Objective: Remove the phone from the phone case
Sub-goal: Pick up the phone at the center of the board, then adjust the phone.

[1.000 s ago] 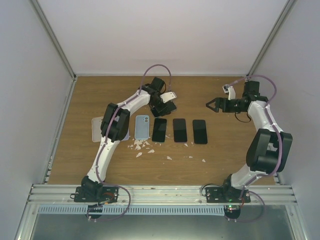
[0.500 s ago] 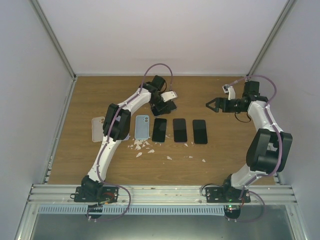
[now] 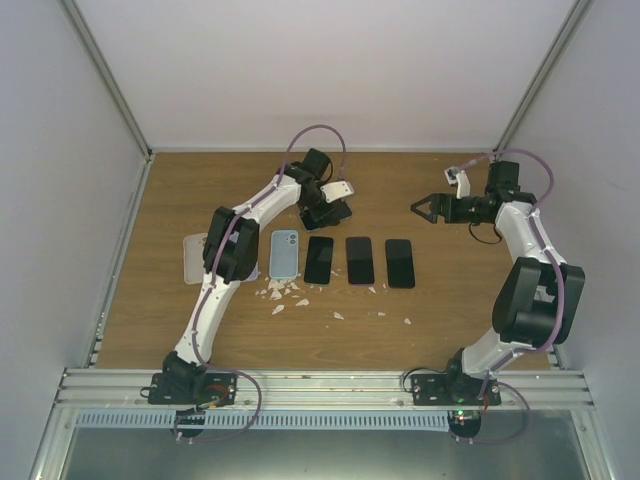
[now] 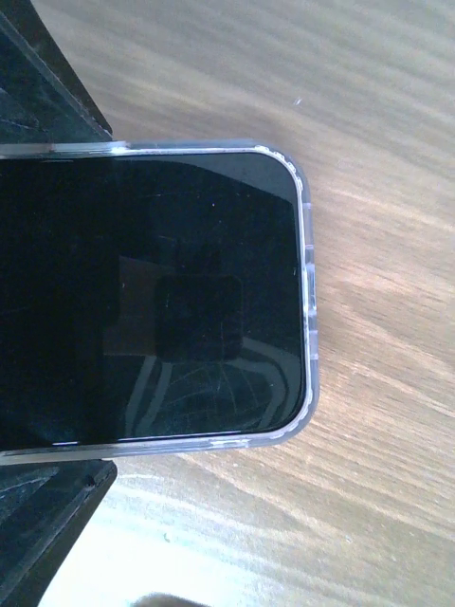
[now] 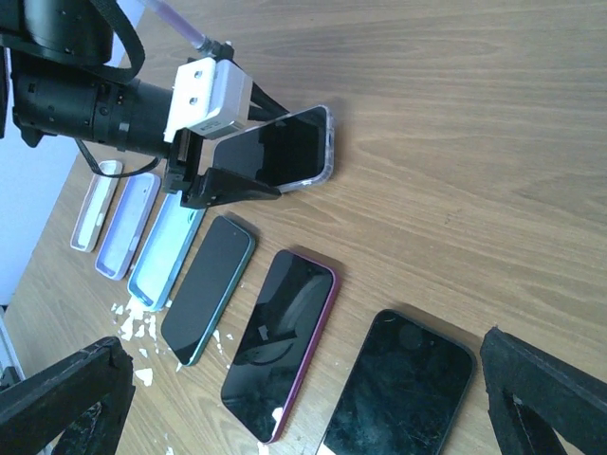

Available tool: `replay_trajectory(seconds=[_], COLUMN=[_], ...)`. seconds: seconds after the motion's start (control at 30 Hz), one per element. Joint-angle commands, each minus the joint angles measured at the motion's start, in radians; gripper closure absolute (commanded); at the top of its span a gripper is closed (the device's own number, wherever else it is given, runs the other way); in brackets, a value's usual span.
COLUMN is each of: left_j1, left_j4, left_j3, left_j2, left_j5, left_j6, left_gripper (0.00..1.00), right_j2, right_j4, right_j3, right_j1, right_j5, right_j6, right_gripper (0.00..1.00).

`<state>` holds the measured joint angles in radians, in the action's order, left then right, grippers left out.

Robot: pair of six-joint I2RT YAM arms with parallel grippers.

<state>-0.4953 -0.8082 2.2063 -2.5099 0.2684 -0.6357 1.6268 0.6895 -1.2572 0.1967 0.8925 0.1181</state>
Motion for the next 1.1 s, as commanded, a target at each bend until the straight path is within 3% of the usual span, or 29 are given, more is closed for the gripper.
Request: replay_trajectory(seconds=[0.0,0.37,0.73,0.9,1.07], left_j1=[-0.022,-0.105,-0.229,-0.307,-0.374], left_j4=[0.054,0.112,0.200,0.236,0.215], left_j3=[-0.008,-0.218,-0.592,-0.779,-0.856], left_j2=[0.129,0.341,0.679,0.847,0.945], left_j5=[0.004,-0.015,-0.025,-0.026,-0.046], left_j6=[-0.043,-0.205,-0.407,-0.484,-0.526], left_gripper=[0.58,0.63,0.63,0.63,0.63], right_j2=[0.004,0.008,0.027,0.038,0.036], right_j4=[-0.019,0.045,0.397,0.508,0.575], right_j3=[-0.024,-0.047,-0.118,-0.107,-0.109], right_j1=[0.007,0.007,-0.001,-0.074,-0.184], right_j5=[0.040,0.086,0.170,0.199,0.200], right_j6=[-0.001,0.066,0.384,0.479,0.546], right_gripper=[0.00,0.00,0.00,0.00,0.01])
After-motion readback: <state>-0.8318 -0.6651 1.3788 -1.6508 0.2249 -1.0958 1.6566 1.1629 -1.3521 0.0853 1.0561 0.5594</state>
